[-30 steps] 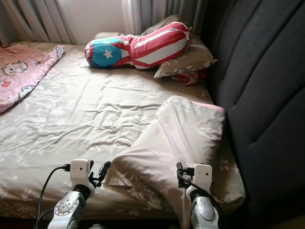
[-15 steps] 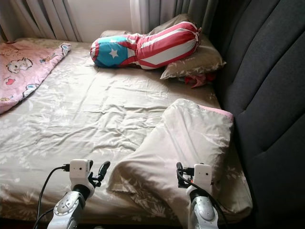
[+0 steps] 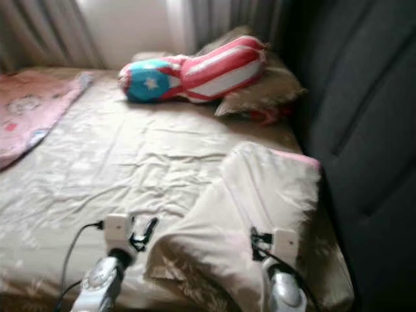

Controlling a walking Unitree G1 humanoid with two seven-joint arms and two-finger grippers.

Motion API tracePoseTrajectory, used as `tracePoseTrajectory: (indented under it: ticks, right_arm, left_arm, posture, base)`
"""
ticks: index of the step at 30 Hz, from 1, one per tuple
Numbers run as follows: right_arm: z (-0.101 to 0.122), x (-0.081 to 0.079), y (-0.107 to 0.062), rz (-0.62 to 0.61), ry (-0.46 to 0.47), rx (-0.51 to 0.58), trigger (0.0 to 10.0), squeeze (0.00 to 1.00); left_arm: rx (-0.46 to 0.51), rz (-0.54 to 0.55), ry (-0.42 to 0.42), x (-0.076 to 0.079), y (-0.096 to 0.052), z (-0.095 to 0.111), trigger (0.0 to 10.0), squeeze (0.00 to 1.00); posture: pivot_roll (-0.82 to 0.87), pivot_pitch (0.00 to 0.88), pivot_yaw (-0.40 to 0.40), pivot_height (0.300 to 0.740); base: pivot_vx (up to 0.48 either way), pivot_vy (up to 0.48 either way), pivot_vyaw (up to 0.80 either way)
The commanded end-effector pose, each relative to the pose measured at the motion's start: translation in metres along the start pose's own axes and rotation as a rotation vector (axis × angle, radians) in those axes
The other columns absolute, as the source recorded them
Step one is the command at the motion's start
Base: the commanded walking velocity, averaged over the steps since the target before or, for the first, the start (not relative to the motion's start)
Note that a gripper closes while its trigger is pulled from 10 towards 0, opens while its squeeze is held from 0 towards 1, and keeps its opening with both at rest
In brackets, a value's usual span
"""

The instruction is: Clean up the room

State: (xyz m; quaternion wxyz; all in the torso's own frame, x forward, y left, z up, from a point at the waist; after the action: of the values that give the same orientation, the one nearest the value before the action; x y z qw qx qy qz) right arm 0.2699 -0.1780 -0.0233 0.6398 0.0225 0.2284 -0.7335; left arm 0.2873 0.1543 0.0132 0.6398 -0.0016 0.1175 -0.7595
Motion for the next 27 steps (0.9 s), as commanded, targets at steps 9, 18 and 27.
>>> tracePoseTrajectory:
  ticks: [9, 18, 27]
  right_arm:
    - [-0.006, -0.003, -0.002, -0.017, 0.032, -0.014, 10.0, 0.00]
    - [-0.012, 0.011, -0.005, -0.112, 0.159, -0.037, 10.0, 1.00]
    - [-0.021, 0.004, -0.005, -0.074, 0.182, -0.105, 10.0, 1.00]
  left_arm:
    - [-0.018, 0.028, 0.020, -0.011, -0.004, -0.003, 10.0, 0.00]
    - [-0.021, 0.019, 0.030, -0.011, -0.005, -0.003, 10.0, 0.00]
    - [-0.028, 0.006, 0.036, -0.009, -0.005, -0.004, 10.0, 0.00]
  posture:
    - [-0.02, 0.073, -0.051, 0.665]
    - [-0.02, 0.068, -0.044, 0.665]
    - [-0.02, 0.075, -0.038, 0.665]
  base:
    - [0.030, 0.000, -0.12]
    - [0.000, 0.000, 0.00]
    - [0.000, 0.000, 0.00]
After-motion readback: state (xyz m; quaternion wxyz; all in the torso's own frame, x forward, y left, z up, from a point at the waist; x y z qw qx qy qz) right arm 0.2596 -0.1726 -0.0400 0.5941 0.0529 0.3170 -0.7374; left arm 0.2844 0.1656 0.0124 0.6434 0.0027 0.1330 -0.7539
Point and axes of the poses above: a point about 5 cm out from each wrist's last joint towards the gripper, its own y axis pointing out of the wrist towards the gripper, its own z axis along the axis of the wrist's last joint, x = y × z, the point moved 2 cm from there along y, pointing out of the wrist towards the gripper, and after that the axes turned 15 degrees about y, right-handed, at the moved point
